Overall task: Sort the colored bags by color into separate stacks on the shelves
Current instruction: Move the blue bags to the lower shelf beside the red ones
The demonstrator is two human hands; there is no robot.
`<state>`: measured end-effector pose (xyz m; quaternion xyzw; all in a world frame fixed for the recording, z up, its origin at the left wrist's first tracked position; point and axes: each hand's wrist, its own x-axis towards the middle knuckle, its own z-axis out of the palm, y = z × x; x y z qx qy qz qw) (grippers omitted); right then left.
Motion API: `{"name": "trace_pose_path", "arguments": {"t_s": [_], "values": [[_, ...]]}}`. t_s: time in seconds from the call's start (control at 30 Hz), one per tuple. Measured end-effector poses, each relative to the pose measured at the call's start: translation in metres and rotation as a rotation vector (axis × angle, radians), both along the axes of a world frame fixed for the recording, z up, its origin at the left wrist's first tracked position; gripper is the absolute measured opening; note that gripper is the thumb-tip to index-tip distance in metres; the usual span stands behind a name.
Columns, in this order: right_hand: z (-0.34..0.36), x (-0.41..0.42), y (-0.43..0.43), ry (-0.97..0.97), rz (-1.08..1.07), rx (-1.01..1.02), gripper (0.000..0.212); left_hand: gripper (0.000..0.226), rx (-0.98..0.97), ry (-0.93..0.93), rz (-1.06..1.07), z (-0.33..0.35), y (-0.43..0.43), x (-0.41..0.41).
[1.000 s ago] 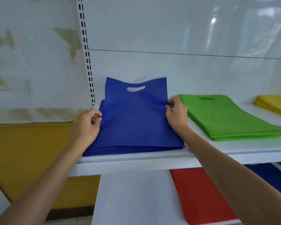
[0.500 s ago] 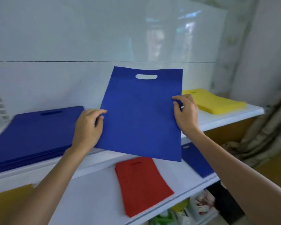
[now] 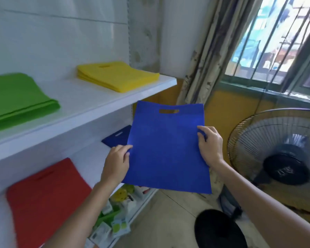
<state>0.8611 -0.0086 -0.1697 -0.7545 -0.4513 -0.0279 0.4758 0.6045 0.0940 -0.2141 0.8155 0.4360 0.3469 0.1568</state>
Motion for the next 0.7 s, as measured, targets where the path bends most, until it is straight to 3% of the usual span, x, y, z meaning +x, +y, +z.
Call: {"name": "trace_pose_path", "arguments": {"t_s": [0.27, 0.53, 0.7], "values": [[-0.072, 0.05, 0.033, 0.07, -0.055, -0.202, 0.03, 0.031, -0.195, 0.075, -0.079, -0.073, 0.038, 0.05], [-0.11, 0.102, 0.085, 0.059, -0.044, -0.406, 0.036, 0.035, -0.318, 0.114, -0.095, -0.101, 0.094, 0.099], [-0.134, 0.129, 0.123, 0.083, 0.009, -0.432, 0.038, 0.035, -0.365, 0.103, -0.03, -0.118, 0.119, 0.121]]}}
